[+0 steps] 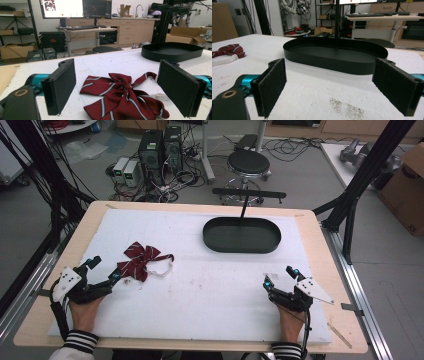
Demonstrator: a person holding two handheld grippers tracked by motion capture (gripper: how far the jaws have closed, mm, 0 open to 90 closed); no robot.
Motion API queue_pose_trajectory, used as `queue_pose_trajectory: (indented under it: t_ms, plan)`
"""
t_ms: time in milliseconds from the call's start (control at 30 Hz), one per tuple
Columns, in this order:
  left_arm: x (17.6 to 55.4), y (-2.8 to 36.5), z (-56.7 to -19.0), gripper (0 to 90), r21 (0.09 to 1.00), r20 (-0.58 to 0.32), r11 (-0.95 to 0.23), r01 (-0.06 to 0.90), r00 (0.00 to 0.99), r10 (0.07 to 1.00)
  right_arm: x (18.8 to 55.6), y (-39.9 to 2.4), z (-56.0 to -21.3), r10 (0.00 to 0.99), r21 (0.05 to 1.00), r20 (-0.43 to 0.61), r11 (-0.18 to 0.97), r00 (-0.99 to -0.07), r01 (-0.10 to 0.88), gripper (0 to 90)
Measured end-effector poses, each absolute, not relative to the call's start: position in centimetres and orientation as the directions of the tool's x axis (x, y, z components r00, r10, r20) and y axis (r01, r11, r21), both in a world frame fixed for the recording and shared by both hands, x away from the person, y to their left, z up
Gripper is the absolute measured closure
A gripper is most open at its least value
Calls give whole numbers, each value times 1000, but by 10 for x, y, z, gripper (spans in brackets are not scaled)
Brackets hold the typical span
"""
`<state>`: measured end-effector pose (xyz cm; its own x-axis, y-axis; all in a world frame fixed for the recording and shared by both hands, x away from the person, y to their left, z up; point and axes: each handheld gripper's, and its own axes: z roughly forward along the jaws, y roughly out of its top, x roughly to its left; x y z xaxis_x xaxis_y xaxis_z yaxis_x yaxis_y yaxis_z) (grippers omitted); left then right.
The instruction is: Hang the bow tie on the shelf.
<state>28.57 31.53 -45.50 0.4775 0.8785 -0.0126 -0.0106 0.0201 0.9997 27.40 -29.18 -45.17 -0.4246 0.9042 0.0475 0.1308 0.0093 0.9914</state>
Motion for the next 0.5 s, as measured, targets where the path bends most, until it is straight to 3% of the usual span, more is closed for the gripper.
queue_pose_trajectory:
  t_ms: [500]
  plan:
    - [287,315,-454,158,1000,-19,20,3,469,883,274,-292,-452,904,991,57,1,-424,136,113]
